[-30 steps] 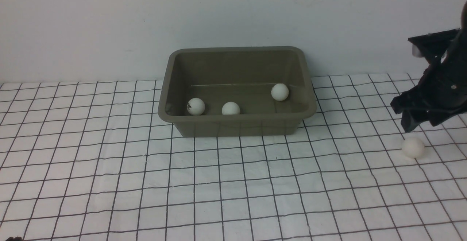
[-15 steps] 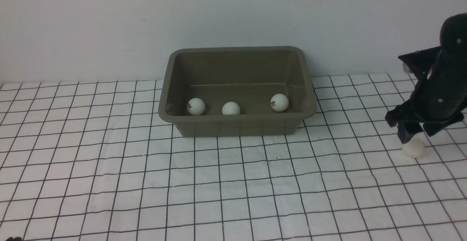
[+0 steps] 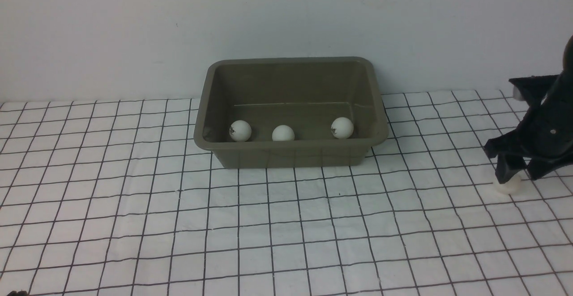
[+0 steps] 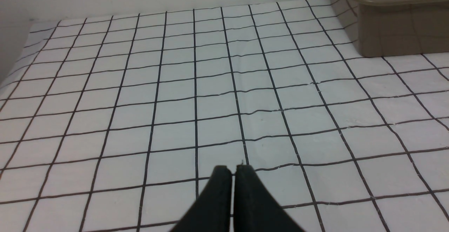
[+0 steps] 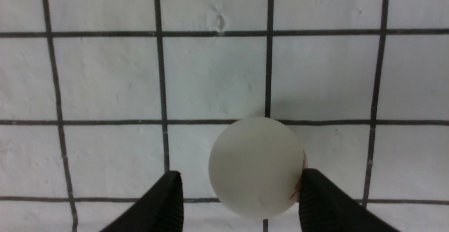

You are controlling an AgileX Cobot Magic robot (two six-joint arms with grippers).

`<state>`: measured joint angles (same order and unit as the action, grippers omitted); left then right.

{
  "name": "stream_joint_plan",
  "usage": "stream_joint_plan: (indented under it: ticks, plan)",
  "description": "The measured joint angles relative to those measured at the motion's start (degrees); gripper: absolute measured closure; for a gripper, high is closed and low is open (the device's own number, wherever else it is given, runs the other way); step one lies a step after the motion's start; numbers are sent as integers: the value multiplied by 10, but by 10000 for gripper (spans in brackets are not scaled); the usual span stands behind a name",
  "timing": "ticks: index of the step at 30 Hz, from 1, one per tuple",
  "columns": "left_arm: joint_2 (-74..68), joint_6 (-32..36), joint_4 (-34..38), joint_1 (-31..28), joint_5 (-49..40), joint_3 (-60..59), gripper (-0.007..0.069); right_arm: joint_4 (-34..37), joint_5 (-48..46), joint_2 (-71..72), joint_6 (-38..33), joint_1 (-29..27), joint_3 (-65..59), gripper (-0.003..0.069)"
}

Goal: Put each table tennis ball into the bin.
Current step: Use the right arm to clamp the table tennis ball closest to it, then use the right arm to put the table tennis ball into the box

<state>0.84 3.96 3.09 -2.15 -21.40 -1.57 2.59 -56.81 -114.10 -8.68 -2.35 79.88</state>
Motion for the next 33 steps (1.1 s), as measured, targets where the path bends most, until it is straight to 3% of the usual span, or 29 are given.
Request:
stream_joint_plan:
  ticks: [12,24,28,33]
  plan:
    - [0,0,0,0,0,0,629,-11,18,-29,1,-1,2,249]
    - [0,0,0,0,0,0,629,-4,-11,-39,0,-1,46,295]
    - [0,0,0,0,0,0,629,35,-61,-39,-17,0,111,295]
    - [0,0,0,0,0,0,629,133,-128,-37,-54,38,250,295]
